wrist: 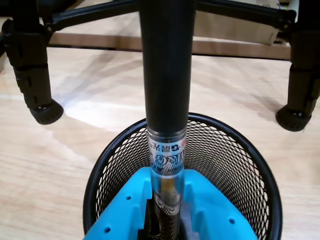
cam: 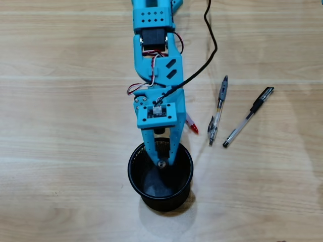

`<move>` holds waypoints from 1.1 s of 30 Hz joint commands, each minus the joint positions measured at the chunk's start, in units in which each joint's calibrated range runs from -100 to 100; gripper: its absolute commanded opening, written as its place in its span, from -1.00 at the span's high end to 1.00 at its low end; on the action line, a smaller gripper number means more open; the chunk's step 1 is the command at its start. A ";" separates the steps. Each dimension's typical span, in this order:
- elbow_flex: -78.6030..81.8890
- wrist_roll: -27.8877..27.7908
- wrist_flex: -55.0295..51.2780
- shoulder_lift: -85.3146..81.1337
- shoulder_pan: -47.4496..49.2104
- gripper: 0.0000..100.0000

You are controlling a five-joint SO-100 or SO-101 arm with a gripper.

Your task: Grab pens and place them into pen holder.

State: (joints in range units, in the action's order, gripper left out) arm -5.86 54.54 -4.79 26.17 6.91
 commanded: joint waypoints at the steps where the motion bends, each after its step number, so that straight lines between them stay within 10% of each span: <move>1: 0.06 0.23 1.10 -1.50 0.27 0.87; 16: 1.69 -0.30 -1.54 -8.21 0.55 0.71; 33: -8.62 -10.40 -66.14 -30.12 -1.83 0.96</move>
State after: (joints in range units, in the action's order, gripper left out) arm -8.87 46.22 -61.85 1.19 5.48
